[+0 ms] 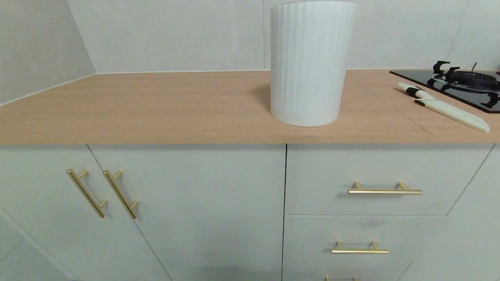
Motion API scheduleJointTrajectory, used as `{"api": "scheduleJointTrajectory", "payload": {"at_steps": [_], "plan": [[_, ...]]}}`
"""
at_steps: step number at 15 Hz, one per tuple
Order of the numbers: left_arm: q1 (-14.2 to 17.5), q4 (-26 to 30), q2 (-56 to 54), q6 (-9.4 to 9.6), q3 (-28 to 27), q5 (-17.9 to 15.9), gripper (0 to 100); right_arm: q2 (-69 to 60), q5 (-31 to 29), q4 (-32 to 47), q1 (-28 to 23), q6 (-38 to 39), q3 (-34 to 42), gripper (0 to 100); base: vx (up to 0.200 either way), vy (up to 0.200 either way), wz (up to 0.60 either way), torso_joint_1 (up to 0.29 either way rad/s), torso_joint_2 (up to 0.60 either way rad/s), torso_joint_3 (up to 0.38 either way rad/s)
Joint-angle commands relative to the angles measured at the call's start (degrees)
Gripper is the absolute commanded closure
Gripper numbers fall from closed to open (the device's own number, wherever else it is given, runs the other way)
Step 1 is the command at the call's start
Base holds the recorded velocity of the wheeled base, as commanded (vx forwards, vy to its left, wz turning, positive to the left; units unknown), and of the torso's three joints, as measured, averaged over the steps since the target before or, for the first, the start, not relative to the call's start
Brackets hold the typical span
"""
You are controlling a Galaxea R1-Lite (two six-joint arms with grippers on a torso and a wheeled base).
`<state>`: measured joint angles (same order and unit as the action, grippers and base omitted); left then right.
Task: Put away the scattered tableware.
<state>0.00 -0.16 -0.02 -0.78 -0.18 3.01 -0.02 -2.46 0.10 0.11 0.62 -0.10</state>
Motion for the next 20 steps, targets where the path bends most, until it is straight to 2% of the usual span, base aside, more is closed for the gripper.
{"api": "scheduleJointTrajectory", "payload": {"at_steps": [1, 18, 20], "plan": [[0.0, 0.0, 0.0, -0.10, 0.0, 0.1, 0, 0.1, 0.0, 0.0, 0.1, 0.0, 0.0, 0, 0.000, 0.000, 0.00, 0.000, 0.00, 0.000], [0.0, 0.1, 0.0, -0.01, 0.0, 0.1, 0, 0.1, 0.1, 0.0, 0.1, 0.0, 0.0, 0, 0.000, 0.000, -0.04, 0.000, 0.00, 0.000], [0.0, 0.1, 0.0, -0.01, 0.0, 0.0, 0, 0.1, 0.1, 0.0, 0.1, 0.0, 0.0, 0, 0.000, -0.200, 0.00, 0.002, 0.00, 0.007]]}}
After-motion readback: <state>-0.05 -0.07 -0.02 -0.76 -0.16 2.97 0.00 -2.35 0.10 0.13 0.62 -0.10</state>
